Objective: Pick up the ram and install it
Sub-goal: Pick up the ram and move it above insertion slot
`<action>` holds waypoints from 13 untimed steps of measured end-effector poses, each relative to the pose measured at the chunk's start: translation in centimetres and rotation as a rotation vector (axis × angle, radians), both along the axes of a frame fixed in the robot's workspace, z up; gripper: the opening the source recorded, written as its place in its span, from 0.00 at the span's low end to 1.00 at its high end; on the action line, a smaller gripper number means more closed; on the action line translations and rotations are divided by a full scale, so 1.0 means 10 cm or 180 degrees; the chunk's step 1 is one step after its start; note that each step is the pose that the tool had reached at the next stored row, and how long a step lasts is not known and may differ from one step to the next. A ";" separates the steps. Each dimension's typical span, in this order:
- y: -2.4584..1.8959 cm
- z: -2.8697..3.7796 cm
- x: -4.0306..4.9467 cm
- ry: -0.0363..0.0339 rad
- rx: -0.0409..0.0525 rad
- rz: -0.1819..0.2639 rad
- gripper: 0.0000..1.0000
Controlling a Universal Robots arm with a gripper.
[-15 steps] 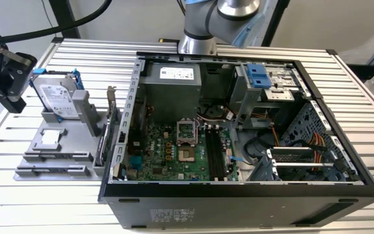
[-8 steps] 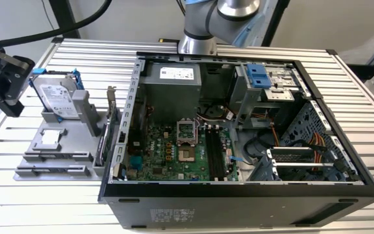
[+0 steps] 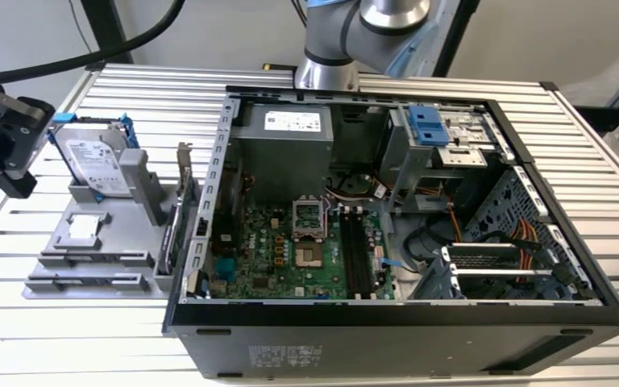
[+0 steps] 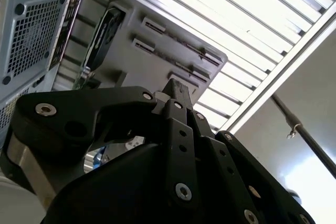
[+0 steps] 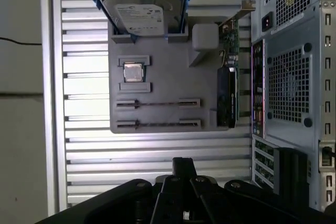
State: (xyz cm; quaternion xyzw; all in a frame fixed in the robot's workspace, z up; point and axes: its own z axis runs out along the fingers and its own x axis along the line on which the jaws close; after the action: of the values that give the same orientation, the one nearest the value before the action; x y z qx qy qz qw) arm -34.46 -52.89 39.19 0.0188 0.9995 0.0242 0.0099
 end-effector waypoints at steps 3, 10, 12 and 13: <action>-0.016 -0.002 -0.010 0.0000 0.0000 0.0005 0.00; 0.074 -0.015 -0.144 -0.0001 0.0001 0.0075 0.00; 0.085 -0.018 -0.157 0.0000 0.0000 0.0076 0.00; 0.089 -0.021 -0.161 0.0000 0.0000 0.0076 0.00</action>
State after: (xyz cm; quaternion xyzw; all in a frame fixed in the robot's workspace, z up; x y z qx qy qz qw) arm -36.07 -51.99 38.98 0.0068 0.9996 0.0243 0.0097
